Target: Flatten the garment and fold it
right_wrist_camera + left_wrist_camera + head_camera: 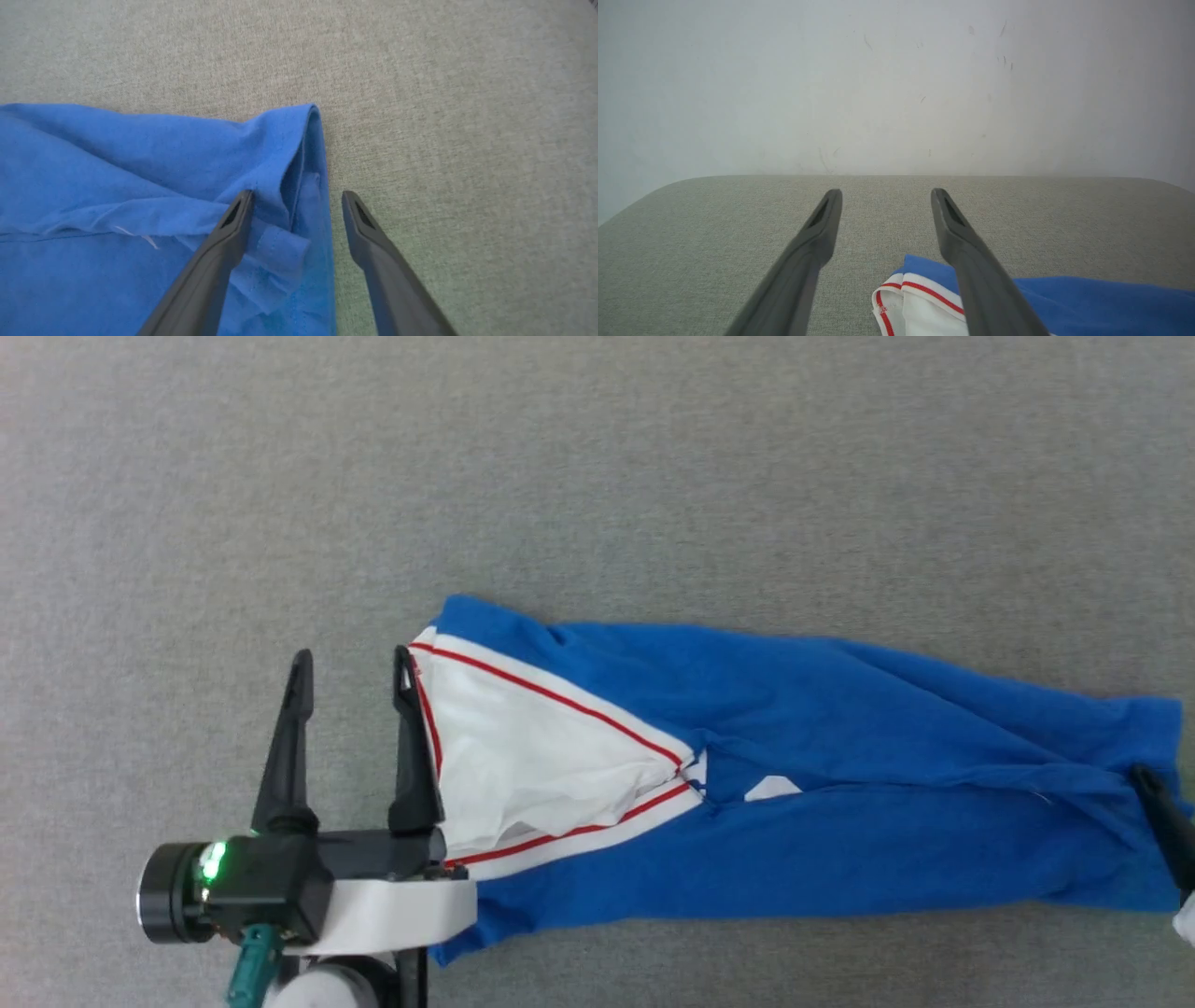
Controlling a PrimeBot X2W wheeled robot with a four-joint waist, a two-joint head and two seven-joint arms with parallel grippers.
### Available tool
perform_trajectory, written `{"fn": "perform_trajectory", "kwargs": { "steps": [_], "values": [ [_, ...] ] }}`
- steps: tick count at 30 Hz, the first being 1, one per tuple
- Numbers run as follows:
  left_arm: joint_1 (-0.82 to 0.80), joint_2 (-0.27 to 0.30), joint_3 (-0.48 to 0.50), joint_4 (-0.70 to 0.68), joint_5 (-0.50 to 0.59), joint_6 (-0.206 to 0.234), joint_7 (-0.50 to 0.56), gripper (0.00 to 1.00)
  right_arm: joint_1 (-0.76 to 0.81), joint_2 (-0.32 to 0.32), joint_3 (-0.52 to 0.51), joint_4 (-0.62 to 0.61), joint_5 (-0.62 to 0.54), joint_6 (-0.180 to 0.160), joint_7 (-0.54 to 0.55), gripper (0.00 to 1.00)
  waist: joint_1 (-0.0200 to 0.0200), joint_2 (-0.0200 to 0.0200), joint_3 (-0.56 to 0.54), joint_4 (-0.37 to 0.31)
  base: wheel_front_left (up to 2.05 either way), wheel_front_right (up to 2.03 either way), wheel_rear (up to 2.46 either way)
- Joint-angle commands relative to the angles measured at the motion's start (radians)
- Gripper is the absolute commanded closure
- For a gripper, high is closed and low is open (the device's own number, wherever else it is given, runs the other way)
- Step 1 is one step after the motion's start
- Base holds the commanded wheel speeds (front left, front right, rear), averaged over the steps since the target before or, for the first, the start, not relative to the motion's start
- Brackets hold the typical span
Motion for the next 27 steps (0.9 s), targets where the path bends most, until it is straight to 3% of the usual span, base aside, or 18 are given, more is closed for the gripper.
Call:
{"fn": "perform_trajectory", "kwargs": {
  "steps": [1, 9, 10, 11, 17, 27],
  "values": [
    [-0.001, -0.004, -0.002, 0.002, 0.012, 0.009, -0.006, 0.0, -0.019, 0.004, -0.001, 0.009, -0.009, -0.001, 0.005, 0.0, -0.0001, 0.0002, 0.016, 0.015, 0.0, 0.0, 0.0],
    [-0.017, -0.014, -0.021, -0.004, 0.029, 0.019, 0.01, 0.0, -0.043, 0.001, 0.032, 0.118, -0.014, -0.001, 0.077, 0.0, -0.0001, 0.0002, 0.043, 0.037, 0.0, 0.0, 0.0],
    [-0.019, -0.015, -0.022, -0.005, 0.03, 0.02, 0.012, 0.0, -0.045, 0.003, 0.039, 0.126, -0.007, -0.001, 0.086, 0.65, -0.0001, 0.0002, 0.044, 0.039, 0.0, 0.0, 0.0],
    [-0.021, -0.015, -0.023, -0.007, 0.031, 0.021, 0.014, 0.0, -0.049, 0.007, 0.044, 0.13, 0.005, -0.001, 0.09, 1.0, -0.0001, 0.0002, 0.046, 0.04, 0.0, 0.0, 0.0],
    [-0.02, 0.0, -0.022, -0.003, 0.048, 0.035, 0.029, 0.0, -0.072, 0.002, 0.046, 0.106, 0.03, -0.001, 0.079, 1.0, -0.0001, 0.0002, 0.028, 0.04, 0.0, 0.0, 0.0],
    [0.013, 0.022, -0.025, 0.036, 0.048, 0.04, 0.042, 0.0, -0.088, -0.088, -0.161, 0.146, -0.082, -0.001, 0.026, 1.0, -0.0001, 0.0002, -0.053, 0.045, 0.0, 0.0, 0.0]
  ]
}}
